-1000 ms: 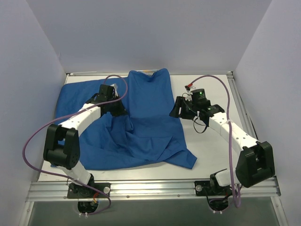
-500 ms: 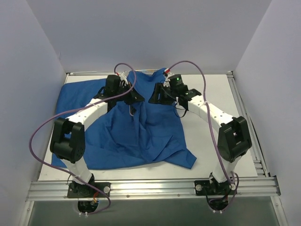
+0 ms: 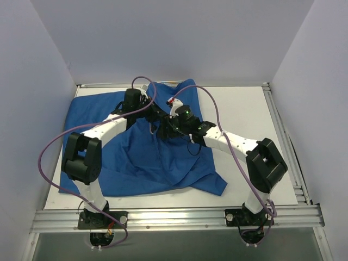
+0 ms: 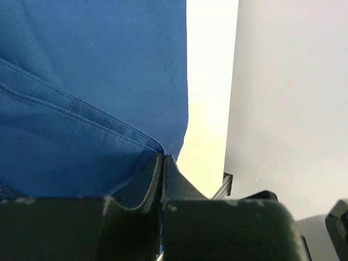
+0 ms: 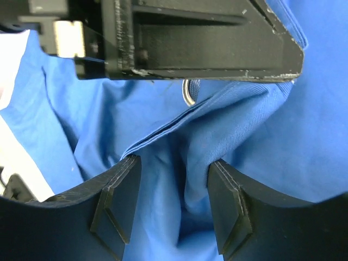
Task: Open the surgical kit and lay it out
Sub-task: Open the surgical kit at the center of the board.
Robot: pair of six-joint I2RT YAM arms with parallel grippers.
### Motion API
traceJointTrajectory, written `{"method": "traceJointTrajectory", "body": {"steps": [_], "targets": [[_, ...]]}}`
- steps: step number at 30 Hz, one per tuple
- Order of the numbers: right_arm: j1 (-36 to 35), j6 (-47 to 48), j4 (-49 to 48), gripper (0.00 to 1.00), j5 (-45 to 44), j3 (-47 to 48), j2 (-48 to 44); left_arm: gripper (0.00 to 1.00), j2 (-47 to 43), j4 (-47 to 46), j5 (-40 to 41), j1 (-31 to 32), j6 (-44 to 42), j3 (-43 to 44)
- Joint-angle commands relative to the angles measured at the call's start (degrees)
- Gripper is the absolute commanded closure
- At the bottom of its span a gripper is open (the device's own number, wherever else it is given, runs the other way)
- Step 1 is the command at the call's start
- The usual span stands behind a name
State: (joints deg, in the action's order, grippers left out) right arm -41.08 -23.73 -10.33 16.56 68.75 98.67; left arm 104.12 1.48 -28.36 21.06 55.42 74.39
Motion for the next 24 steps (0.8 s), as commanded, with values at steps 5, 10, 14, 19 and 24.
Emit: {"method": "traceJointTrajectory", "body": {"steps": [5,10,14,19,24], "targets": [[-3.21,0.69,-7.86,0.5,-10.23,-4.67,-8.05,0.98,-2.43,-3.85,-0.47,0.12,0.66,1.81],[-4.53,1.4,-3.83,0.5,-12.94,-3.62,-10.78,0.98,-2.43,-3.15,-0.73,0.04,0.13,2.16],[-4.89,1.75,-3.3,0.5,-13.31,-4.06,-12.28,0.98,-3.13,-2.36,-0.38,-0.23,-0.57,1.9],[-5.15,2.19,-2.68,0.5,-11.55,-1.25,-8.5,0.98,-3.92,-2.71,-0.47,-0.05,-0.05,1.9],[-5.24,1.66,-4.52,0.51,-12.16,-1.25,-5.6,0.98,-4.89,-2.79,-0.91,-0.05,0.48,1.46]]}}
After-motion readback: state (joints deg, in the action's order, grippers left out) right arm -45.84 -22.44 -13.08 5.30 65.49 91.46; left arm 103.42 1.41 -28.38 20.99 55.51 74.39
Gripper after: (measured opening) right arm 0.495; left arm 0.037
